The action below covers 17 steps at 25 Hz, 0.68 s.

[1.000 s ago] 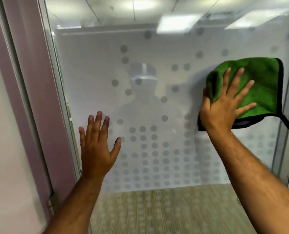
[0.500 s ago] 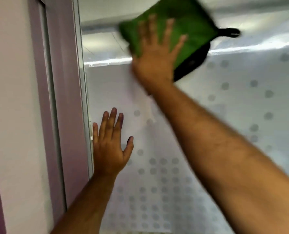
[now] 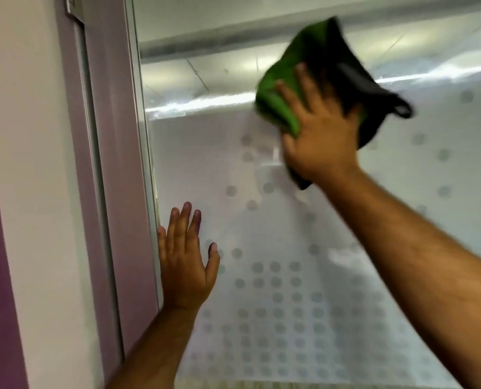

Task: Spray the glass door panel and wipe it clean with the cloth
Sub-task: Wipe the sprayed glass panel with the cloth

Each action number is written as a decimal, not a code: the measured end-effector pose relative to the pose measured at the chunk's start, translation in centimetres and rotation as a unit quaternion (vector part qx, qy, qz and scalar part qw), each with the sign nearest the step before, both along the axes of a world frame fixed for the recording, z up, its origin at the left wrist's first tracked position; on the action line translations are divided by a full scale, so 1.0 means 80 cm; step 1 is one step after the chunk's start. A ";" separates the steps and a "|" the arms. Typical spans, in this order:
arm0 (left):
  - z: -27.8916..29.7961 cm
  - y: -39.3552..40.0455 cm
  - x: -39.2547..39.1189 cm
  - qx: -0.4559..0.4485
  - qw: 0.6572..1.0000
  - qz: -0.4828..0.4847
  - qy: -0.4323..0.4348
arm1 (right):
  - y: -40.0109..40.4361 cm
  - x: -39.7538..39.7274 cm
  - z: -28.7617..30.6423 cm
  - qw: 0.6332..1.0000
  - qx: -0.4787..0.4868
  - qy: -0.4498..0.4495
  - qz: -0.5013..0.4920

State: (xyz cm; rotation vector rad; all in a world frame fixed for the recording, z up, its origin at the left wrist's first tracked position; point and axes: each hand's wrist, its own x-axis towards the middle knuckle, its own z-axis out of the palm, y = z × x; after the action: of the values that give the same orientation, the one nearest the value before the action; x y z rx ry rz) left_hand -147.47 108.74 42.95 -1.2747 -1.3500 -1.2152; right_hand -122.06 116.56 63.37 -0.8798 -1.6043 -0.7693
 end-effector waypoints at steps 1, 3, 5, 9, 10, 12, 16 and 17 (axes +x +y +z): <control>-0.002 0.000 0.000 -0.004 1.000 0.011 0.002 | 0.007 0.033 -0.001 0.999 -0.017 0.027 -0.012; -0.006 0.003 0.002 -0.011 0.999 0.031 0.005 | 0.015 0.079 -0.013 0.995 -0.040 0.080 -0.032; -0.009 0.005 0.003 -0.017 0.998 0.051 0.013 | 0.015 0.086 -0.037 0.991 -0.053 0.120 -0.033; -0.016 0.007 0.005 -0.024 0.997 0.066 0.020 | -0.009 0.026 -0.142 0.995 -0.061 0.077 -0.035; -0.021 0.007 0.007 -0.024 0.998 0.061 0.017 | -0.018 0.007 -0.186 0.997 -0.062 0.037 -0.033; -0.033 0.007 0.011 -0.017 0.998 0.055 0.013 | -0.038 -0.029 -0.288 0.996 -0.068 -0.055 -0.006; -0.084 0.005 0.016 -0.043 0.999 0.016 0.014 | -0.078 -0.038 -0.482 0.950 -0.231 -0.186 0.099; -0.098 0.003 0.018 -0.056 0.998 0.012 0.010 | -0.082 -0.022 -0.513 0.937 -0.272 -0.179 0.125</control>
State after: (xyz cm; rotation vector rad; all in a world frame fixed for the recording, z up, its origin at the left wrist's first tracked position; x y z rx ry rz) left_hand -146.05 108.97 35.11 -1.3408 -1.4307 -1.1202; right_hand -123.82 110.03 22.35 -0.9242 -2.2653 -0.3087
